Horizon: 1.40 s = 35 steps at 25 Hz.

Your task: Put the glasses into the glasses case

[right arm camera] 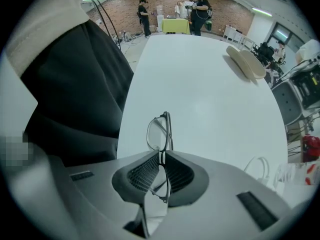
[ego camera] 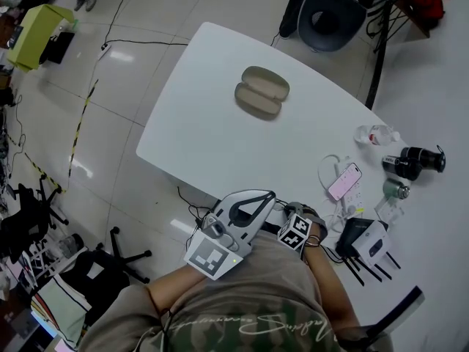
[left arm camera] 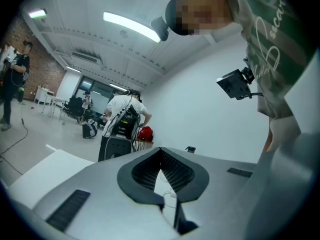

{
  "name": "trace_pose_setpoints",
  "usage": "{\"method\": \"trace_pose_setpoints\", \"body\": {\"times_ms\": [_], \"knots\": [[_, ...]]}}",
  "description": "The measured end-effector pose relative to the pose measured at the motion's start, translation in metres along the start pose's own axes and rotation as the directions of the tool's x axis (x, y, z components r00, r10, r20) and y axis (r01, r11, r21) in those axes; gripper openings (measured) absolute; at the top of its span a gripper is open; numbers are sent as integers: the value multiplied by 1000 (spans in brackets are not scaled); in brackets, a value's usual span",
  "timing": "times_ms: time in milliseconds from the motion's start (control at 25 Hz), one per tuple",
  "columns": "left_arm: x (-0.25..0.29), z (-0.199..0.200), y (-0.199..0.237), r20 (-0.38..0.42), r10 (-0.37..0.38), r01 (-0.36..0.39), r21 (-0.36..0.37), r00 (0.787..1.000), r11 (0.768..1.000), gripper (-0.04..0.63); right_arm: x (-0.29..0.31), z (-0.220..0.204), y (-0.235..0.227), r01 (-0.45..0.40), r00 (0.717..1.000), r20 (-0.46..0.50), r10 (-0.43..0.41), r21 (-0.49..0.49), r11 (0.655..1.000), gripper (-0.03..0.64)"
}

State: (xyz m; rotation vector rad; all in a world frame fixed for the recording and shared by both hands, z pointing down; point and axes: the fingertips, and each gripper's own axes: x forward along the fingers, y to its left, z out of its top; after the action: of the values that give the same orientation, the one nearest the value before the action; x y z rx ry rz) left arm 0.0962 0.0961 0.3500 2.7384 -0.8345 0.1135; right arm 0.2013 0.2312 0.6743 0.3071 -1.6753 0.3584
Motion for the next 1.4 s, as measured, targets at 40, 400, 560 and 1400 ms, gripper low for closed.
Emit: {"method": "trace_pose_setpoints", "body": {"times_ms": [40,400,560,1400], "knots": [[-1,-6,0,-23,-6,6,-12,1000,1000,0,-1,1,-2,9,1000,3,-9,0,1000,48],[22,24,12,46,-74,72,33,996,997,0,-15,18,-35,60,998,28,-61,23,998,34],[25,25,20,47,-90,89,29,995,996,0,-18,24,-45,68,997,26,-69,38,997,34],[-10,23,102,98,103,-105,17,990,994,0,-24,101,-99,38,998,48,-32,-119,992,34]]}}
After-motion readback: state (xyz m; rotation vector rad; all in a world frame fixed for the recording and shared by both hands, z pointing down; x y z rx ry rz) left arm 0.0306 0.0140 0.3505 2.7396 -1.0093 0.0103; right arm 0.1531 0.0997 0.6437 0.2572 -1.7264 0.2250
